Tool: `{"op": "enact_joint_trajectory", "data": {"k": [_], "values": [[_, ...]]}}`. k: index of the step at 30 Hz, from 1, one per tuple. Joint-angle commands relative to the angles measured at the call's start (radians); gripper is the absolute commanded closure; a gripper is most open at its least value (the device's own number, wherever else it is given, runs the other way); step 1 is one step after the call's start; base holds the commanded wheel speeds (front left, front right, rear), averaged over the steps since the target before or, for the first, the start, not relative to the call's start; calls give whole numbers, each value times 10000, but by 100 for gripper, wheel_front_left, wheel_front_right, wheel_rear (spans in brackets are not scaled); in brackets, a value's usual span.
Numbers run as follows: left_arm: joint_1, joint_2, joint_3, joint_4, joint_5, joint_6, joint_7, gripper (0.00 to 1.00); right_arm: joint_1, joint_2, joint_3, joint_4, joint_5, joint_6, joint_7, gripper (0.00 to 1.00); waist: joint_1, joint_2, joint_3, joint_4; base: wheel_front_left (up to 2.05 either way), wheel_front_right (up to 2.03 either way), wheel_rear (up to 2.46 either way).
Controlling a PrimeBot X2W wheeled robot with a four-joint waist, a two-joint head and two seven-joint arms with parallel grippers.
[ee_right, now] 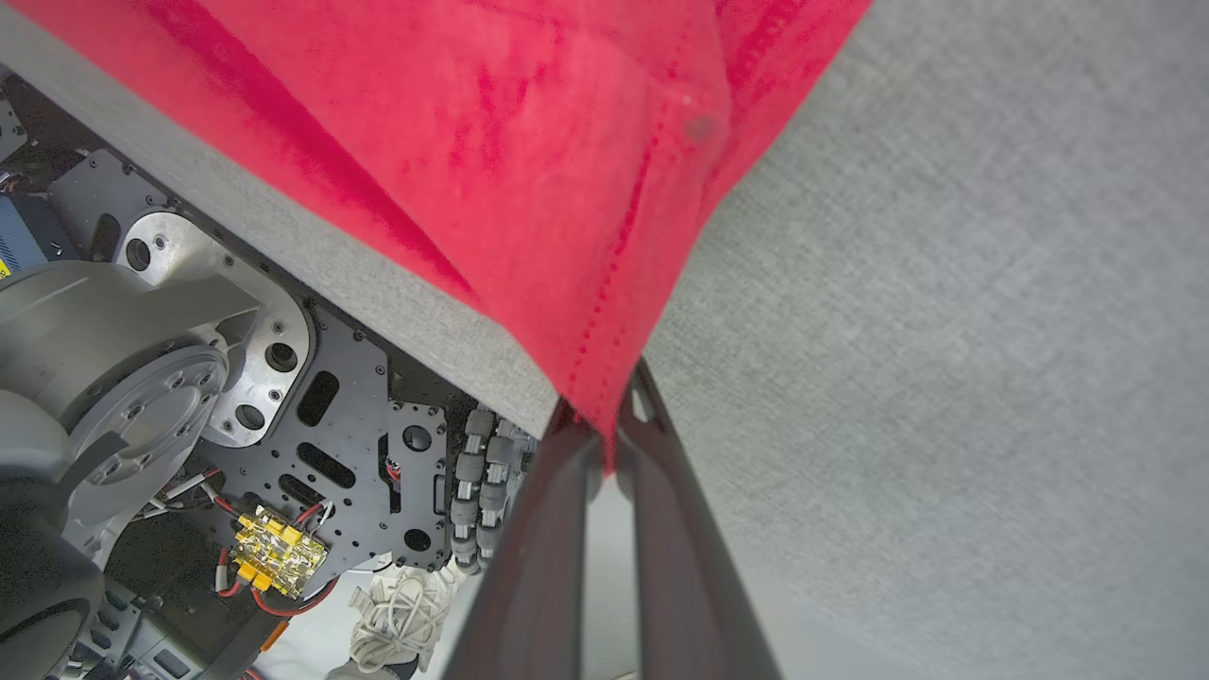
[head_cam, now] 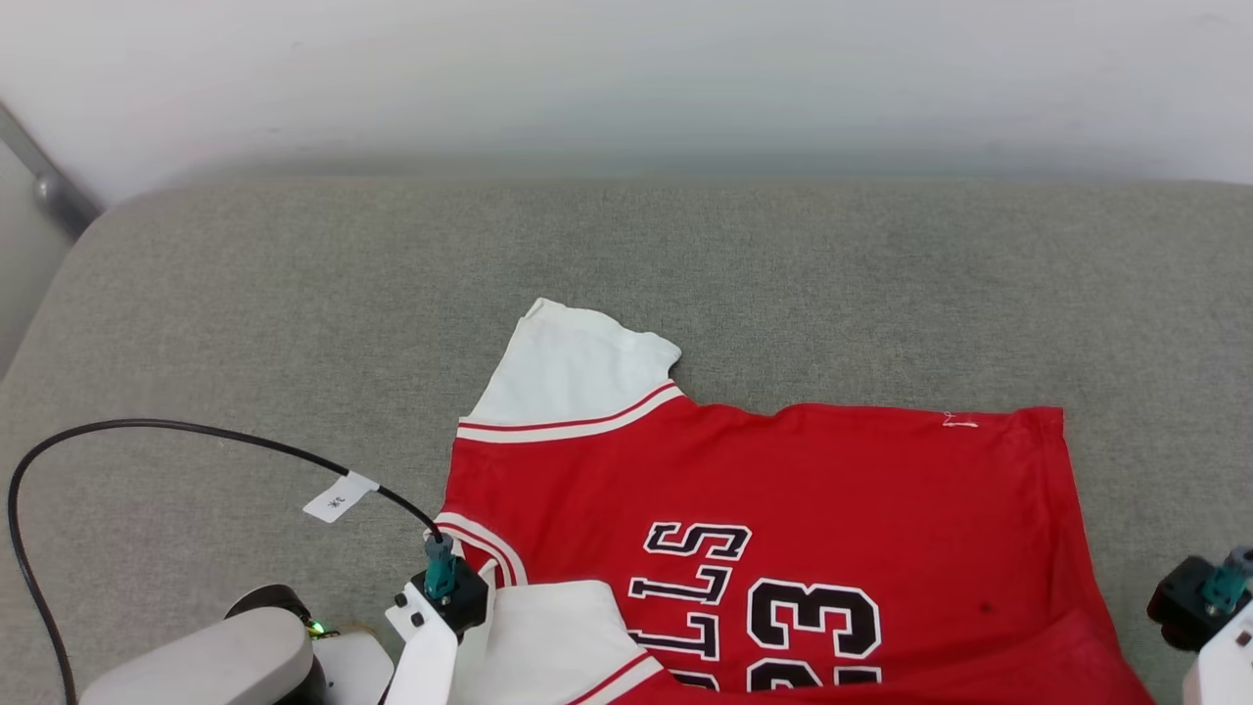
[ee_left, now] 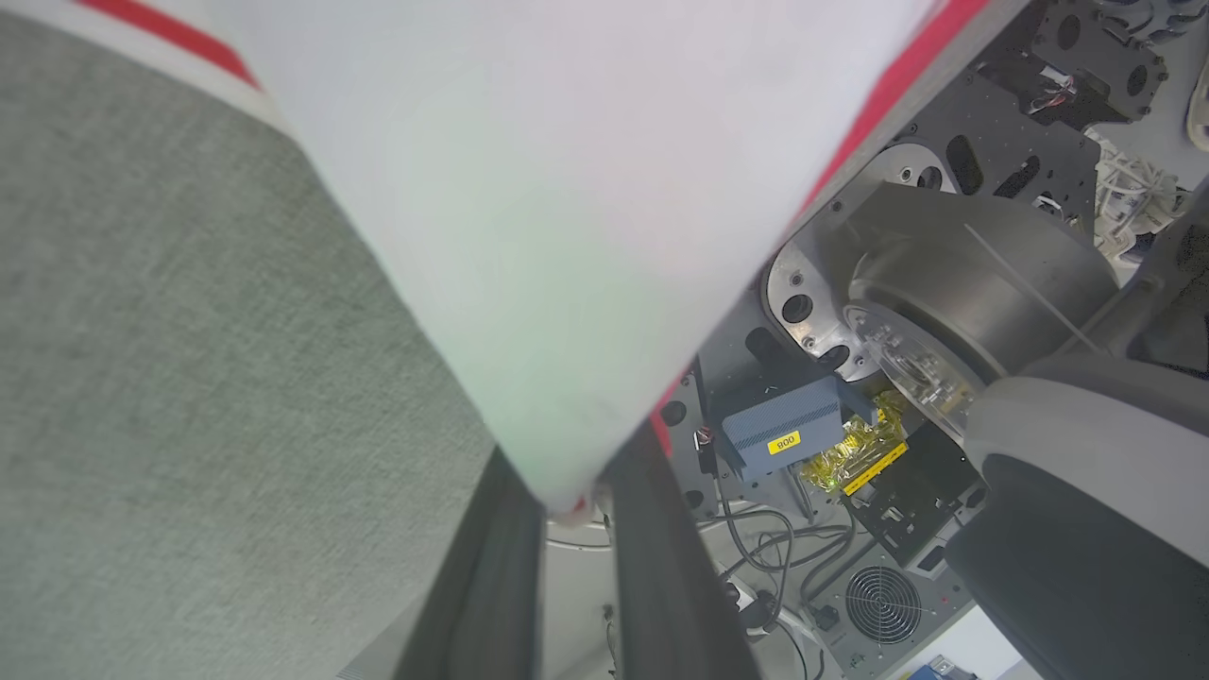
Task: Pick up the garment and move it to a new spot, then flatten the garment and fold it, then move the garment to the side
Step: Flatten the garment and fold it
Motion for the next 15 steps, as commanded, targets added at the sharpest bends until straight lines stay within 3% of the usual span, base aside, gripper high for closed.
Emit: {"op": "enact_joint_trajectory", "data": {"k": [1,5,6,7,8,15], "values": [[165,-12,17,109,67,4,-19,100,181,106,-82,165,-111,-12,-19,100,1,-1,76,-1,0,0,0],[302,-180,19,478,221,32,-301,100,594,470,-268,560,-302,-12,-133,100,1,-1,172,6,0,0,0],[312,-225,29,551,276,32,-434,56,660,570,-353,608,-325,-12,-203,100,1,-1,160,10,0,0,0],[313,-255,97,597,320,32,-614,0,735,668,-449,623,-350,-12,-302,31,1,-1,110,13,0,0,0],[331,-244,172,628,285,34,-765,0,785,764,-550,626,-387,-12,-428,0,1,-1,46,7,0,0,0],[-67,389,957,-5,242,222,-1789,0,1495,1204,-2113,409,-964,-12,-2102,0,1,-1,-602,32,0,0,0]]}}
